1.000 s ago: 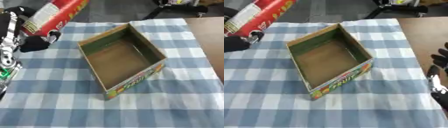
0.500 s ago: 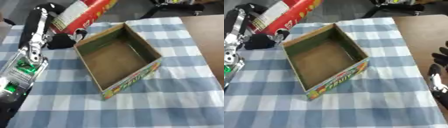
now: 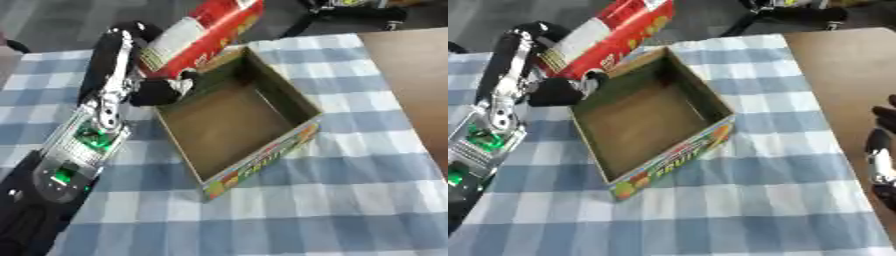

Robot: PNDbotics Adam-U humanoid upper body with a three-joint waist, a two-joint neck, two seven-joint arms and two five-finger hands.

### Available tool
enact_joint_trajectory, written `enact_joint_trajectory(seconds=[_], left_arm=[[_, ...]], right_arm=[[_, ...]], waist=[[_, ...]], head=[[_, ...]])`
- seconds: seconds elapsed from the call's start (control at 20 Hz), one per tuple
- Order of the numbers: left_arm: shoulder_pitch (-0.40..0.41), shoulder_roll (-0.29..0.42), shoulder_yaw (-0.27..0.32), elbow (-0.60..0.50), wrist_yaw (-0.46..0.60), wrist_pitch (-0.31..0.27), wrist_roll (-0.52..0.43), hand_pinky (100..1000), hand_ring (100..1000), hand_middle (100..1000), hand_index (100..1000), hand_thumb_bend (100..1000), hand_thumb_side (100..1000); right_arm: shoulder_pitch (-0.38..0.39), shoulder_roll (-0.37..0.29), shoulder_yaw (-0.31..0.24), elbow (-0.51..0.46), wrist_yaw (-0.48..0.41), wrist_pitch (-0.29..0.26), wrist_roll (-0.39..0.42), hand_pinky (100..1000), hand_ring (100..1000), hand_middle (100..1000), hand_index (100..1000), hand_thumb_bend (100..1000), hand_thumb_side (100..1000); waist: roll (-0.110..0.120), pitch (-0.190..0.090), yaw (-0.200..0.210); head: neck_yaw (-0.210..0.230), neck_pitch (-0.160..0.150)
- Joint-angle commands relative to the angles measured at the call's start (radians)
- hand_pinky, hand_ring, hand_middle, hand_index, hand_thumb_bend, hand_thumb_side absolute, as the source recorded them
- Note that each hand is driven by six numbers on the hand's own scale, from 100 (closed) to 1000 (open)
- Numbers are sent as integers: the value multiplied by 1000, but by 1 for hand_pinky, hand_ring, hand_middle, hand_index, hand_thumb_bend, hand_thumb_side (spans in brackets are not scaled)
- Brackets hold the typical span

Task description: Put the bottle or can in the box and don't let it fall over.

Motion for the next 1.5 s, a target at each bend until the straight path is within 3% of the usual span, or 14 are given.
enact_joint_trajectory(seconds=[0.05, 0.2, 0.3, 0.35, 0.4, 0.45, 0.55, 0.65, 0.8, 1.15, 1.5], left_arm=[[-28, -19, -2, 36, -23, -18, 6, 536, 500, 662, 712, 227, 100], [-33, -37, -6, 69, -39, -32, 9, 539, 502, 664, 714, 236, 100], [-35, -44, -7, 82, -45, -40, 11, 552, 514, 673, 732, 322, 100], [-36, -46, -9, 86, -49, -44, 12, 579, 542, 690, 753, 430, 100], [-37, -47, -11, 90, -55, -49, 9, 599, 568, 700, 766, 484, 125], [-38, -47, -14, 92, -66, -54, 5, 667, 622, 731, 794, 575, 222], [-40, -45, -19, 92, -104, -63, -14, 753, 697, 759, 827, 636, 325], [-41, -43, -13, 87, -147, -69, -33, 755, 702, 759, 829, 672, 385], [-40, -42, -1, 75, -187, -69, -49, 752, 705, 761, 828, 684, 398], [-36, -33, 20, 35, -190, -58, -51, 706, 661, 755, 808, 628, 316], [32, 109, 96, -149, -151, -28, -47, 687, 643, 748, 797, 625, 285]], right_arm=[[-6, -22, -3, -18, -9, 0, 6, 852, 842, 1000, 883, 100, 526], [-9, -20, -2, -18, -9, 1, 8, 852, 842, 1000, 882, 100, 526], [-9, -19, -2, -18, -8, 2, 10, 852, 841, 1000, 881, 100, 526], [-10, -19, -1, -18, -8, 2, 10, 852, 840, 1000, 881, 100, 526], [-10, -18, -1, -18, -8, 2, 11, 852, 840, 1000, 881, 100, 526], [-10, -18, -1, -18, -7, 2, 11, 852, 840, 1000, 881, 100, 531], [-9, -18, -1, -18, -8, 2, 10, 852, 840, 1000, 880, 100, 526], [-8, -18, -2, -18, -7, 2, 10, 852, 839, 1000, 880, 100, 526], [-6, -19, -2, -18, -8, 2, 10, 852, 839, 1000, 880, 100, 526], [0, -21, -5, -18, -9, -3, 6, 852, 839, 1000, 880, 100, 527], [25, -26, -15, -18, -5, -9, -8, 851, 838, 1000, 879, 100, 527]], waist=[[9, -28, -4], [10, -24, -6], [10, -23, -7], [10, -23, -7], [10, -22, -8], [11, -23, -8], [11, -23, -7], [11, -25, -6], [10, -27, -4], [4, -33, 3], [1, -55, 50]], head=[[9, -16], [11, -17], [12, -18], [12, -18], [12, -18], [12, -18], [11, -17], [10, -15], [7, -13], [1, -5], [-34, 23]])
